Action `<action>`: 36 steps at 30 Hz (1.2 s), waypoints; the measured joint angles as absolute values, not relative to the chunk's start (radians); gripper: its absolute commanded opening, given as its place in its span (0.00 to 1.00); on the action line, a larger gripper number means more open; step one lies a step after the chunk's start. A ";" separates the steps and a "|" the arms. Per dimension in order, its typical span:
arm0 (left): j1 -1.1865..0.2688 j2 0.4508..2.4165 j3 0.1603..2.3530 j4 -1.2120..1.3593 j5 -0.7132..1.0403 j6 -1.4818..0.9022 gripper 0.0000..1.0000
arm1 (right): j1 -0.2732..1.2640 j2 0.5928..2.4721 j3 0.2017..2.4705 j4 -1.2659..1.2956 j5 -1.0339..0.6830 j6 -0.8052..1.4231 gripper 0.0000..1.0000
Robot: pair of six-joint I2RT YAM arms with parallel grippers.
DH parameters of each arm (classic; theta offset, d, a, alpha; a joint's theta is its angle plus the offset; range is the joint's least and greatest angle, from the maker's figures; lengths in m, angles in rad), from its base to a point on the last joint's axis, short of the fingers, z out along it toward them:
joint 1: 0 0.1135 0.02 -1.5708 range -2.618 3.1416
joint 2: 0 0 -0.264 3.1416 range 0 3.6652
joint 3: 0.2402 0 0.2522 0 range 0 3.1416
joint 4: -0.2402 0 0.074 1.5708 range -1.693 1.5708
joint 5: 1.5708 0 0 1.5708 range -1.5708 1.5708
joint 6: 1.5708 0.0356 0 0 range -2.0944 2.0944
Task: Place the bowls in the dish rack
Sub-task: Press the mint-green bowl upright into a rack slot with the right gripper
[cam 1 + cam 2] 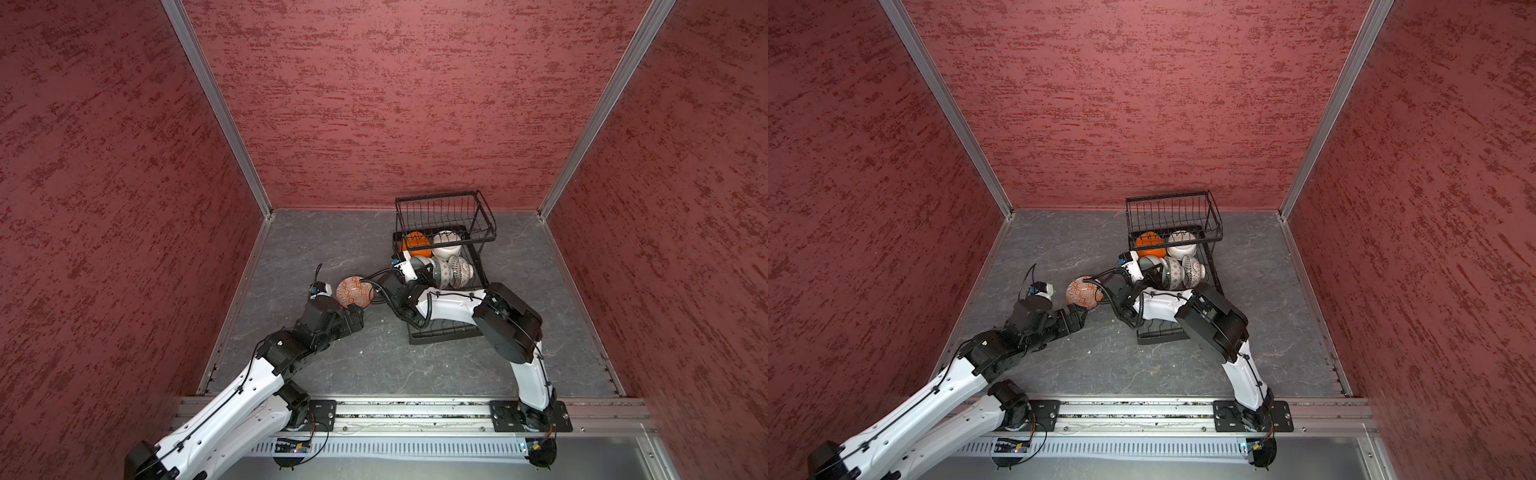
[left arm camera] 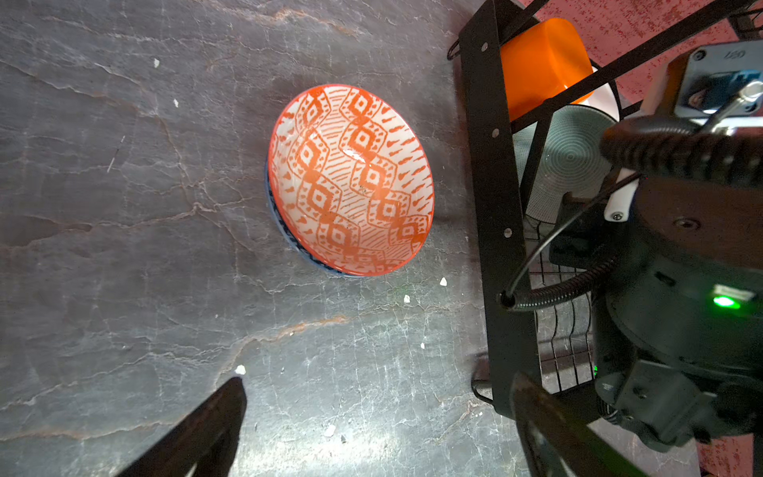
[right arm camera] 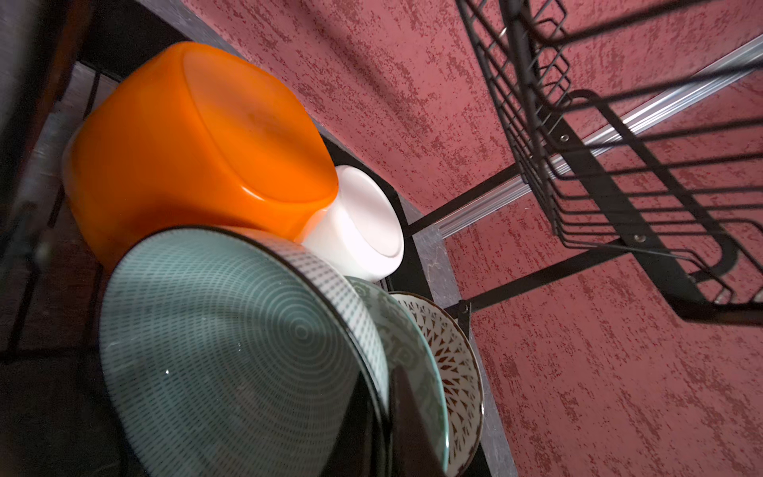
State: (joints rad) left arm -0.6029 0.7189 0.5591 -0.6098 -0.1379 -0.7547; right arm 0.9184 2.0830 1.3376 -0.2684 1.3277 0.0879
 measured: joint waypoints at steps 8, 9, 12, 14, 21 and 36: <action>-0.599 0.719 0.553 -0.612 -0.137 -0.755 1.00 | 0.928 2.108 1.382 -0.349 1.340 0.154 0.01; -0.599 0.719 0.553 -0.611 -0.137 -0.755 1.00 | 0.929 2.110 1.388 -0.363 1.340 0.165 0.02; -0.598 0.719 0.551 -0.611 -0.136 -0.755 1.00 | 0.930 2.116 1.405 -0.405 1.340 0.201 0.04; -0.598 0.719 0.549 -0.611 -0.136 -0.755 1.00 | 0.930 2.121 1.417 -0.432 1.340 0.222 0.04; -0.593 0.709 0.537 -0.609 -0.136 -0.755 1.00 | 0.931 2.138 1.458 -0.526 1.341 0.297 0.09; -0.582 0.697 0.536 -0.609 -0.136 -0.755 1.00 | 0.950 2.162 1.496 -0.636 1.327 0.356 0.21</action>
State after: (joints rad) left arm -0.5823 0.6971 0.5362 -0.6094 -0.1356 -0.7547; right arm 0.9501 2.1616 1.4960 -0.6357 1.3266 0.3561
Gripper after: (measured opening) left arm 0.996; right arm 0.194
